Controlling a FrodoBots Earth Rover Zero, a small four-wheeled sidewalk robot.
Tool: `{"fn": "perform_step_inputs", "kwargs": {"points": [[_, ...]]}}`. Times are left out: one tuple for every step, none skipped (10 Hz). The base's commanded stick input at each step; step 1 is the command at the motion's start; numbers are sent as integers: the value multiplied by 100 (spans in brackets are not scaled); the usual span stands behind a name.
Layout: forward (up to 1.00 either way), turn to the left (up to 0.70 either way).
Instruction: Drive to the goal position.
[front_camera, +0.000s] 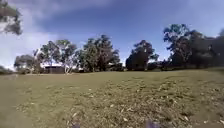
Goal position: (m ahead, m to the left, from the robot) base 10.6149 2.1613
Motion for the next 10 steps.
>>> {"fn": "perform_step_inputs", "kwargs": {"points": [[70,0],[70,0],[70,0],[70,0],[70,0],[70,0],[70,0],[70,0],[70,0],[70,0]]}}
